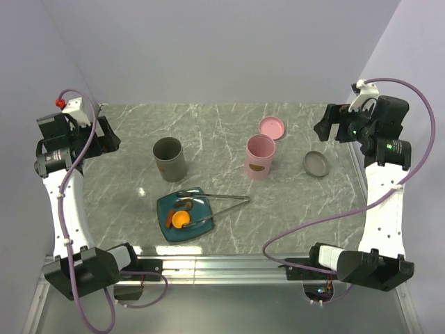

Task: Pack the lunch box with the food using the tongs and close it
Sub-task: Pick up the clamp from the plate.

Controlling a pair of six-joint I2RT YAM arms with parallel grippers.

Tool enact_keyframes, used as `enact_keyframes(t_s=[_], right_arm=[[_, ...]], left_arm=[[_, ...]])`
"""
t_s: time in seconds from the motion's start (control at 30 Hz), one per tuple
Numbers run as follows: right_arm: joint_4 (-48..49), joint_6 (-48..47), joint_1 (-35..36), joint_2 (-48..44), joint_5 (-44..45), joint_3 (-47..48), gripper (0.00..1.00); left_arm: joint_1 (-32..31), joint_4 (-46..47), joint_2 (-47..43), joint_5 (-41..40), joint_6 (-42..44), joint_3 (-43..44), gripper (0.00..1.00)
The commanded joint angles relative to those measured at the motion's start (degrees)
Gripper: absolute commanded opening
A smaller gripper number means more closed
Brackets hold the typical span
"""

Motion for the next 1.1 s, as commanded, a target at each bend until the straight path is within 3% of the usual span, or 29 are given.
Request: enact_keyframes(t_s=[0.0,0.1,0.23,0.43,0.73,0.87,1.07], right_arm=[[1.2,-1.38,0.51,-1.43,-4.29,1.82,1.0],[0.6,-3.58,1.65,-1.87,-8.24,3.66,1.0],[-1.78,-7.01,5.42,-1.17,-13.17,6.57,1.0],[-7.4,-13.78,18.86,3.14,-16.17,10.87,1.0],[-12.5,-20.98,34.41,5.95,-19.86,14.66,1.0],[-5.95,-24.76,40.58,3.59,-18.2,3.9,1.0],[2.76,-38.2,49.36,0.95,-13.28,-12.82,1.0]], left_arm=[[0.28,0.12,-0.91,5.34,0.93,1.41,0.99],[0.19,-1.9,-0.56,11.93,1.9,2.55,0.99],[0.28,-0.42,-3.01,14.59,2.08,1.94,0.99],[0.19,-1.9,-3.73,21.35,2.61,2.2,0.99],[0.19,-2.09,-5.31,21.46,3.58,2.56,0.99],[0.19,-4.1,-3.47,21.35,1.73,3.52,0.99],[0.19,-3.67,-2.4,25.67,-1.33,4.32,1.0]])
